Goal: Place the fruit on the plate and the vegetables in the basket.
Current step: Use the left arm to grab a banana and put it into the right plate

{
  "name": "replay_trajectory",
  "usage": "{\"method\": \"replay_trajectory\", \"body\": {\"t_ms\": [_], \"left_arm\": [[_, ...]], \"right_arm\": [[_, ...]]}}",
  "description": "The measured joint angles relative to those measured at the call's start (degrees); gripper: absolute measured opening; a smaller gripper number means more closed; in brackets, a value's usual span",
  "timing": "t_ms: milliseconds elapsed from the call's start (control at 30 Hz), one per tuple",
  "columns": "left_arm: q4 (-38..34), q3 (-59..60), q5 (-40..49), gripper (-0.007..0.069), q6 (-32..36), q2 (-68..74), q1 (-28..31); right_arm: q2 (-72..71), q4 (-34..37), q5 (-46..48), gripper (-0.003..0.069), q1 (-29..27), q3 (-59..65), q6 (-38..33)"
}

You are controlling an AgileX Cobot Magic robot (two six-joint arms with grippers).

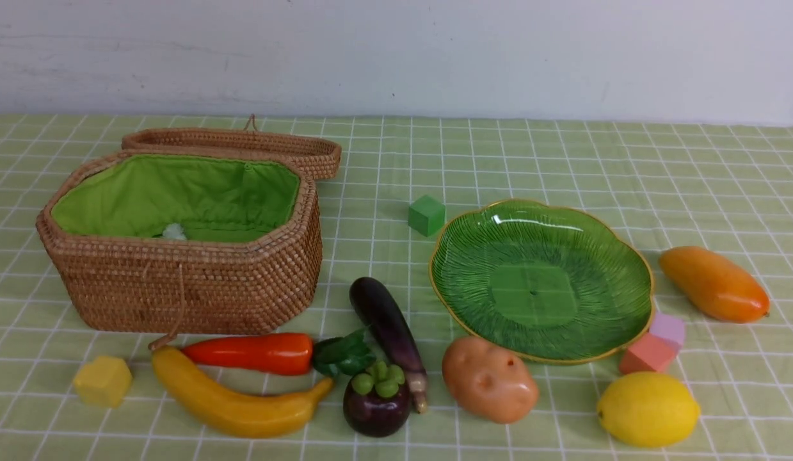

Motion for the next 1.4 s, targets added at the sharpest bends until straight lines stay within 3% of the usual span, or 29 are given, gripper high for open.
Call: {"method": "replay_trajectory", "body": {"t_ms": [333,533,633,733,833,933,967,1067,1233,1400], "left_arm": [[-1.0,0.0,-2.5,0.0239,7.9,0.0,0.0],[-5.3,-0.1,-2.8,0.0227,0.6,0.0,0.0],[-2.2,-5.6,7.5,0.0104,0.8,0.0,0.0],[0.8,-12.7,16.0,-0.0011,5.4,0.9,0.0],[1.7,-21.3,25.6,-0.0013,13.8,7.2,0.0],[1.1,-30.0,38.2,-0.0013,22.6,18.2,0.0],[1.1,-30.0,38.2,-0.0013,22.6,18.2,0.0],[-1.6,-37.5,49.7,-0.0013,32.0,31.7,0.0],[-4.5,-42.9,54.0,-0.0013,37.3,42.6,-0.9],[-2.5,-48.0,60.3,-0.0013,44.7,49.6,-12.3]], "right_arm": [[0.0,0.0,0.0,0.0242,0.0,0.0,0.0],[0.0,4.8,-4.0,0.0242,0.0,0.6,2.8],[0.0,15.0,-11.5,0.0242,0.0,0.6,9.5],[0.0,20.5,-17.5,0.024,0.0,0.6,12.4],[0.0,23.8,-21.1,0.0219,0.0,0.4,13.3],[0.7,24.4,-12.0,0.0153,0.5,-4.4,12.5],[0.8,24.4,-11.3,0.0146,0.6,-5.0,12.2],[8.2,23.8,3.5,0.0047,4.0,-18.2,2.4],[19.6,23.5,23.6,0.0,8.6,-35.6,-12.1],[29.6,23.4,41.2,0.0,10.9,-51.0,-22.3]]}}
